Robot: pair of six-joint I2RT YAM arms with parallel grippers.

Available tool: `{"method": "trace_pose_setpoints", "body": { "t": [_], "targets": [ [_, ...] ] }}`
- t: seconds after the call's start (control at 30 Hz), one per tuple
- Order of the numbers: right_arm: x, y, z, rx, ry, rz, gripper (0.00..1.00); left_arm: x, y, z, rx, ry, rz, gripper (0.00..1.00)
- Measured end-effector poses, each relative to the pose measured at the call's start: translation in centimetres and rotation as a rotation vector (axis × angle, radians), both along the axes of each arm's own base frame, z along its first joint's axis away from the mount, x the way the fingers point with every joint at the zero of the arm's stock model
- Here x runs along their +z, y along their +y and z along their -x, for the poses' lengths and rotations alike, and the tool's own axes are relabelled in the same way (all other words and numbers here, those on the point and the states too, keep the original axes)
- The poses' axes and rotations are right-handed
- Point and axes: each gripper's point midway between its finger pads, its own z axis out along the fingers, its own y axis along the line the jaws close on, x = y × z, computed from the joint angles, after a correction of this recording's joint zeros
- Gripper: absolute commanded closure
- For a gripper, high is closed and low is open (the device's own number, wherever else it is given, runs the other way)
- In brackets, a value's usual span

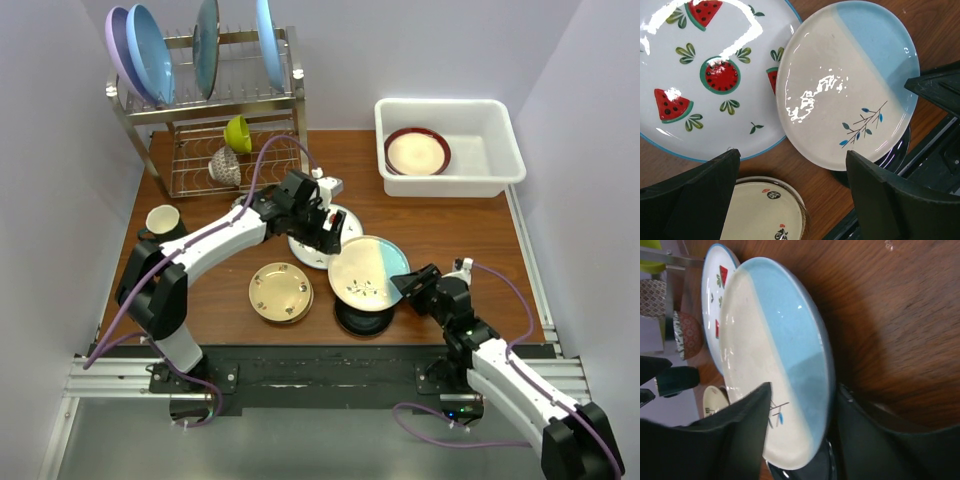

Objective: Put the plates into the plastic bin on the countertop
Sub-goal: Pick up the plate at the center of the board.

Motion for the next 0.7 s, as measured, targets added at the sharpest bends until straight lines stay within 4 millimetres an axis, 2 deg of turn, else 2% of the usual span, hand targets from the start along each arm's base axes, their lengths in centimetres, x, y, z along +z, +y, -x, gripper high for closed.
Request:
{"method": "trace_pose_setpoints", "body": {
  "t": [0.03, 0.1, 0.2, 0.33, 0.7],
  "targets": [
    [-0.1, 0.0, -0.1, -0.003, 0.002, 0.002, 0.63, -0.2, 0.1, 0.1, 0.0, 0.004, -0.003, 0.09],
    [-0.6, 0.0, -0.2, -0.005, 0.012, 0.01, 0.74, -0.7, 0.3, 0.4, 0.0, 0.016, -0.013, 0.09],
    [-0.7, 0.1, -0.4, -0.004, 0.009, 0.005, 0.97, -1.2, 0.6, 0.7, -0.001, 0.028, -0.023, 0.09],
    [0.9, 0.4, -1.0, -0.003, -0.05, -0.026, 0.99, -1.7, 0.8, 1.0, -0.001, 0.038, -0.032, 0.09],
    [1.3, -0.2, 0.1, 0.007, -0.068, 0.002, 1.0, -2.1, 1.4, 1.5, 0.007, 0.043, -0.046, 0.09]
  ]
}}
